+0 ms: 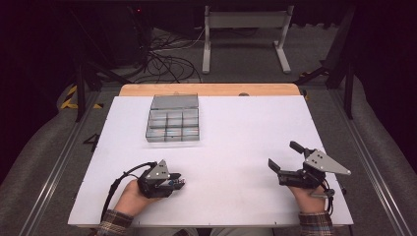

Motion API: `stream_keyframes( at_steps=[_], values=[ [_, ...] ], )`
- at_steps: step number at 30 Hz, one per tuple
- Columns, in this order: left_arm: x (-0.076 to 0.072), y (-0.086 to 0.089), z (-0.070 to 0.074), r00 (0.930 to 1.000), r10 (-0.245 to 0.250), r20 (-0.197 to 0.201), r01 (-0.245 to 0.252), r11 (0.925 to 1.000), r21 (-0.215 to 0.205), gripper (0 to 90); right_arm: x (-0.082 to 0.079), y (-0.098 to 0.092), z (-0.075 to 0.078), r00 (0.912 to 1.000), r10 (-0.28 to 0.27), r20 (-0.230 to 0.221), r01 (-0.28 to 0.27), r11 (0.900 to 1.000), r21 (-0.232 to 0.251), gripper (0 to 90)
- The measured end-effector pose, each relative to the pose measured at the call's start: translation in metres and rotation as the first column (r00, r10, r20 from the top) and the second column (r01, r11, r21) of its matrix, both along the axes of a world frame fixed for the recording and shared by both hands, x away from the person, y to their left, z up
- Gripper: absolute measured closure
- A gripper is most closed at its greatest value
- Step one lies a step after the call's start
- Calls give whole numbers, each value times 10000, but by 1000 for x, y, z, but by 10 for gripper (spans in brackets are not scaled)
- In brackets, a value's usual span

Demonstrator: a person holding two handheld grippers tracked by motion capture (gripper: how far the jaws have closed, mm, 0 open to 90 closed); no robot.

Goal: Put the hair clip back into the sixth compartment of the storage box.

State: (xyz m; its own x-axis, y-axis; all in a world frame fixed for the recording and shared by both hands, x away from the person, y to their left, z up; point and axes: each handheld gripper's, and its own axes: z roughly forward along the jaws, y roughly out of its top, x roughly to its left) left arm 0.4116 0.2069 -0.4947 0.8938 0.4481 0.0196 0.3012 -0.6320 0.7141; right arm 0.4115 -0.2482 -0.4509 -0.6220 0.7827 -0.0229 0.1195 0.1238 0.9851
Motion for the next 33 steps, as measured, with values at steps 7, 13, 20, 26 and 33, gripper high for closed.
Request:
stream_keyframes(
  at_steps=[7,13,20,26,33],
  values=[
    [-1,-1,1,9999,33,97,-33,10000,73,710,0,1,0,10000,16,-3,-16,10000,-7,32],
    [-1,-1,1,10000,79,-20,-79,10000,11,711,0,0,0,10000,0,-17,0,10000,24,32],
    [-1,-1,2,9993,261,284,-266,9995,179,711,0,1,0,10000,34,6,-34,10000,19,32],
    [-2,2,5,9970,594,489,-594,9982,-11,711,0,0,0,10000,-9,36,8,10000,38,32],
    [-1,2,8,9934,880,742,-873,9961,-128,710,0,0,0,10000,-6,-4,6,10000,38,32]
  ],
)
